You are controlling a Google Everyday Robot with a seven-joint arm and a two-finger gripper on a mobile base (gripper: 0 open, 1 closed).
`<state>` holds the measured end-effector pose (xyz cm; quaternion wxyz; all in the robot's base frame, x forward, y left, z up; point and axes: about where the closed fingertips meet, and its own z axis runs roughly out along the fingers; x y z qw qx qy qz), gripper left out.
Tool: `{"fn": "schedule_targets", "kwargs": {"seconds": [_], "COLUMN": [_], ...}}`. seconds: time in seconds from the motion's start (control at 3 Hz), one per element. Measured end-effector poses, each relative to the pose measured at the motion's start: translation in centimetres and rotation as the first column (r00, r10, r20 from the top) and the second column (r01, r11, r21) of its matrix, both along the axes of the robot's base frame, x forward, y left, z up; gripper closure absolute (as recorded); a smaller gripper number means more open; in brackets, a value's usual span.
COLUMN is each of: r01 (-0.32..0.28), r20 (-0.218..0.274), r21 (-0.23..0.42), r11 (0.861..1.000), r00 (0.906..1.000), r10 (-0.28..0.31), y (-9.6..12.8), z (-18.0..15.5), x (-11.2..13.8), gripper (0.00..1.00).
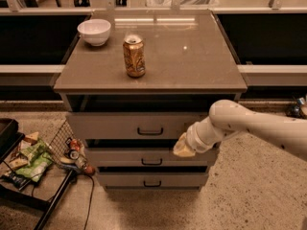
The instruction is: Close top drawer
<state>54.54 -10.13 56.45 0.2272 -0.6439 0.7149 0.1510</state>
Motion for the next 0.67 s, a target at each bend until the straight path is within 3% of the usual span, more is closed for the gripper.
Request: {"fn": "schedule_targets", "kwargs": {"seconds": [0.33,0.67], "r01": [0.044,0.044], "r20": [0.025,0.025], "r21": [0.031,0.031], "r11": [0.999,0.999], "r00": [0.9987,0.9987], "r10": [-0.045,-0.045], "y": [-1.54,-1.54], "z": [0.89,0.89], "x": [4.46,4.43], "gripper": [1.0,1.0]}}
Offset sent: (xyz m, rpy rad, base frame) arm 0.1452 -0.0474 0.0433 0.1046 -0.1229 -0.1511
